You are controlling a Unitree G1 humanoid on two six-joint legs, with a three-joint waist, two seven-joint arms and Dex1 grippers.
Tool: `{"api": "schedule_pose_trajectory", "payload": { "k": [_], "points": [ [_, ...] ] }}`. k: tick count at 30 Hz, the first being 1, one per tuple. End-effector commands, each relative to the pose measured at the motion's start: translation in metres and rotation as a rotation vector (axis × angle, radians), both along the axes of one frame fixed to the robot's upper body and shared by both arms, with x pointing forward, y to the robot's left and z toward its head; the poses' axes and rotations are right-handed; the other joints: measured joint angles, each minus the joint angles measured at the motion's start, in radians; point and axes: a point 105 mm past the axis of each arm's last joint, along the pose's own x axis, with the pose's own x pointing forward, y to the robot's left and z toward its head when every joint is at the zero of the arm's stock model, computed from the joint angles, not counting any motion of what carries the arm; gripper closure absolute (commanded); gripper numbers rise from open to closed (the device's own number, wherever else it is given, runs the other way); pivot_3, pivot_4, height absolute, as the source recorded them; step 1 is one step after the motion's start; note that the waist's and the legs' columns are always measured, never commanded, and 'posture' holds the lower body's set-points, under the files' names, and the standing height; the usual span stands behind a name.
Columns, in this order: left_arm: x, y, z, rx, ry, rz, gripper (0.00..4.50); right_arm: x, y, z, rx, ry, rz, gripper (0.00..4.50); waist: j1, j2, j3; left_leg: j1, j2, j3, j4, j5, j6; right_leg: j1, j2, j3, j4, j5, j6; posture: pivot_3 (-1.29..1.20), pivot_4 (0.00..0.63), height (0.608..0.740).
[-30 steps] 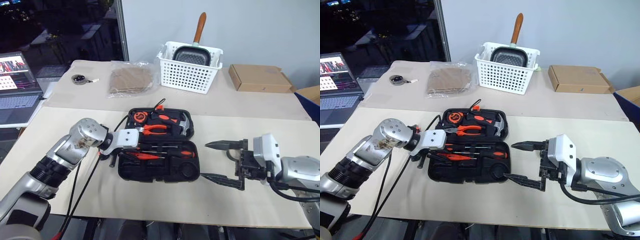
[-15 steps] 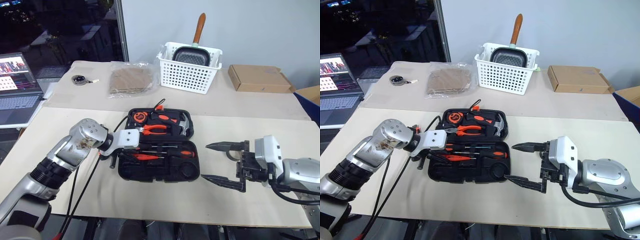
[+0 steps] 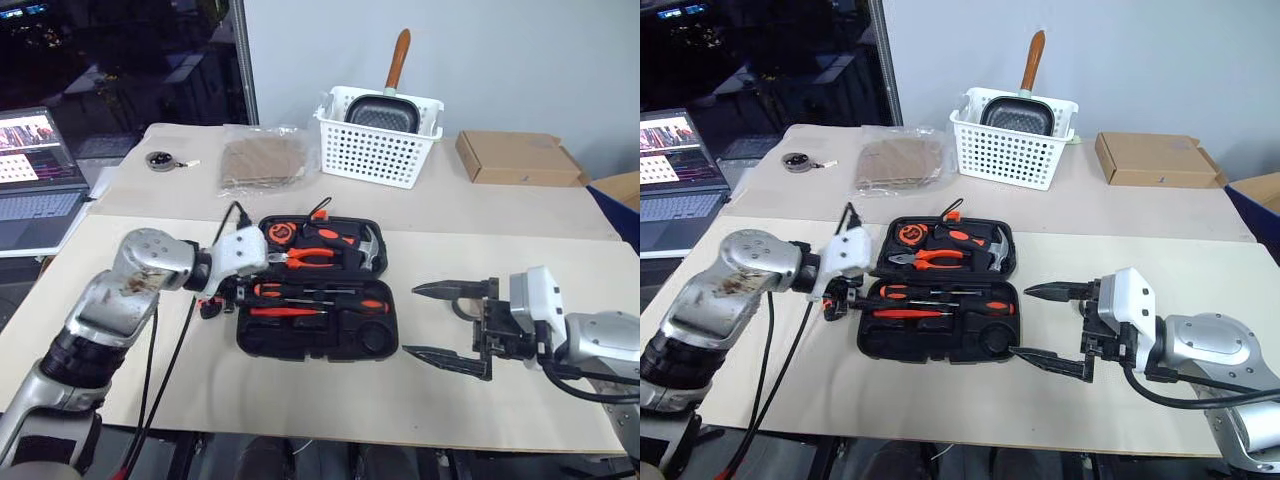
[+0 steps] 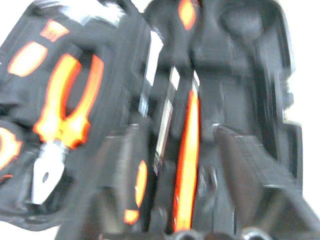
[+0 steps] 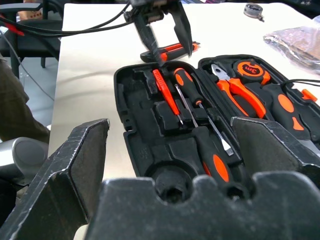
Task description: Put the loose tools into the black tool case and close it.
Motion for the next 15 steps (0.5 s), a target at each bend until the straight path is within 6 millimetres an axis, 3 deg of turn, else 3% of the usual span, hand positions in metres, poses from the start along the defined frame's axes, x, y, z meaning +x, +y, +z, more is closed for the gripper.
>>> {"api": "schedule_pose_trajectory", "payload": {
  "k": [1, 2, 3, 7, 15],
  "points": [
    [0.009, 0.001, -0.002, -0.096, -0.069, 0.157, 3.97, 0.001, 0.003, 0.007, 0.002, -0.047, 0.018, 0.0, 0.001, 0.0, 0.0, 0.0, 0.0, 0.0, 0.0, 0.0, 0.0, 0.0, 0.0, 0.0, 0.0, 0.0, 0.0, 0.0, 0.15, 0.74],
    [0.011, 0.002, -0.008, -0.108, -0.081, 0.203, 4.37, 0.001, 0.003, 0.007, 0.002, -0.048, 0.019, 0.0, 0.003, 0.0, 0.0, 0.0, 0.0, 0.0, 0.001, 0.0, 0.0, 0.0, 0.0, 0.0, 0.001, 0.0, 0.0, 0.0, 0.15, 0.74],
    [0.013, 0.003, -0.013, -0.115, -0.097, 0.24, 4.44, 0.001, 0.004, 0.007, 0.002, -0.049, 0.019, 0.0, 0.003, 0.0, 0.0, 0.0, 0.0, 0.0, 0.001, 0.0, 0.0, 0.0, 0.0, 0.0, 0.001, 0.0, 0.0, 0.0, 0.15, 0.74],
    [0.01, 0.003, -0.031, -0.134, -0.1, 0.323, 4.44, 0.001, 0.004, 0.008, 0.0, -0.051, 0.019, 0.0, 0.003, 0.0, 0.0, 0.0, 0.0, 0.0, 0.001, 0.0, 0.0, 0.001, -0.001, 0.0, 0.001, 0.0, 0.0, 0.0, 0.15, 0.74],
    [-0.011, 0.005, -0.079, -0.042, -0.035, 0.296, 4.44, 0.0, 0.004, 0.009, -0.007, -0.046, 0.025, 0.0, 0.005, 0.002, -0.001, 0.003, 0.0, 0.0, 0.0, 0.0, 0.0, 0.003, -0.004, 0.0, 0.001, 0.0, 0.0, 0.0, 0.15, 0.74]
  ]
}}
